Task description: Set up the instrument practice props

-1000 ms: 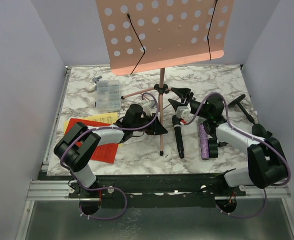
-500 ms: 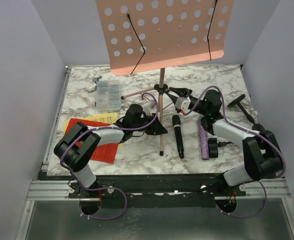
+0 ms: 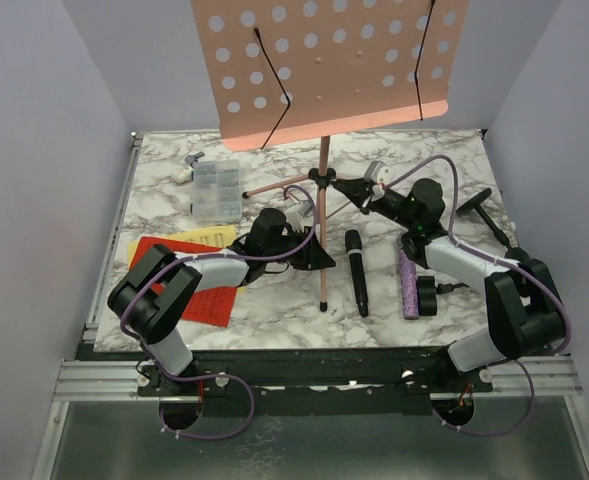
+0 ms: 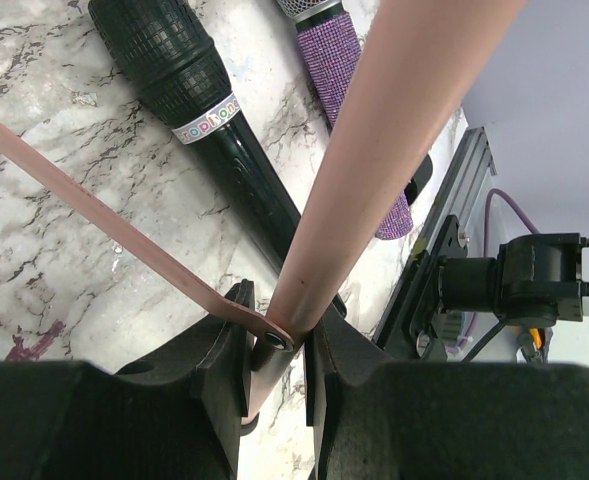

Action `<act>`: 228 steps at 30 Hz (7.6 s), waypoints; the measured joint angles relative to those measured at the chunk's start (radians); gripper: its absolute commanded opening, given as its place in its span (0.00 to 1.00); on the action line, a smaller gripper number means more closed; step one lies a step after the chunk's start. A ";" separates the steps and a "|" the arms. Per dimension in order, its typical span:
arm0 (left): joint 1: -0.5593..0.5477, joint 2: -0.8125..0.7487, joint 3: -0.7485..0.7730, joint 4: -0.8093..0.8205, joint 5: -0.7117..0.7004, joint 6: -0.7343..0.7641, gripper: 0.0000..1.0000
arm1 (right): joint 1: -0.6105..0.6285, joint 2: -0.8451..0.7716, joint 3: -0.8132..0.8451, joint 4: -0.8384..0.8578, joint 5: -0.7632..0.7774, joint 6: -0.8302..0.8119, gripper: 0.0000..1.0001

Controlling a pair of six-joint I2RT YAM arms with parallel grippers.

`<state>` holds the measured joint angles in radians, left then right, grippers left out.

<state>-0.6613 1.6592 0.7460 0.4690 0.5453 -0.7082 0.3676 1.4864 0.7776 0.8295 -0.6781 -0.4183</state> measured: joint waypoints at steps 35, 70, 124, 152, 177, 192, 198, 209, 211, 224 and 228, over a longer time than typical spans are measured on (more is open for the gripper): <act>0.011 -0.014 0.000 -0.022 -0.010 0.002 0.00 | 0.062 -0.423 -0.223 0.044 0.487 1.706 0.73; 0.009 -0.021 0.000 -0.031 -0.019 0.003 0.00 | 0.061 -0.014 -0.023 -0.140 -0.046 -0.737 0.56; 0.013 -0.037 -0.001 -0.031 -0.064 0.019 0.00 | 0.065 -0.344 0.164 -0.453 0.446 2.329 1.00; 0.008 -0.067 0.028 -0.152 -0.096 0.061 0.06 | 0.077 -0.383 -0.260 -0.369 0.382 0.925 0.91; 0.005 -0.070 0.033 -0.176 -0.114 0.090 0.18 | 0.188 0.031 -0.069 0.010 0.353 0.954 0.25; 0.037 -0.220 -0.069 -0.422 -0.163 0.058 0.99 | 0.286 0.068 -0.093 0.100 0.607 0.921 0.01; 0.103 -0.511 -0.095 -0.551 -0.181 0.017 0.99 | 0.402 0.116 -0.047 0.109 0.927 0.921 0.01; 0.189 -0.793 -0.065 -0.855 -0.343 -0.094 0.99 | 0.488 0.253 0.178 -0.058 1.265 1.046 0.10; 0.208 -0.786 -0.058 -0.909 -0.378 -0.104 0.99 | 0.489 0.257 0.187 -0.067 1.270 1.046 0.24; 0.386 -0.419 0.103 -1.105 -0.591 -0.127 0.99 | 0.477 0.069 0.053 -0.286 1.124 0.916 0.75; 0.413 -0.422 0.077 -1.109 -0.615 -0.126 0.99 | 0.492 -0.018 0.051 -0.451 1.083 1.012 0.78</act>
<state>-0.2481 1.2373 0.8230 -0.6395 -0.0692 -0.8337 0.8597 1.4681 0.8291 0.3790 0.4049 0.5934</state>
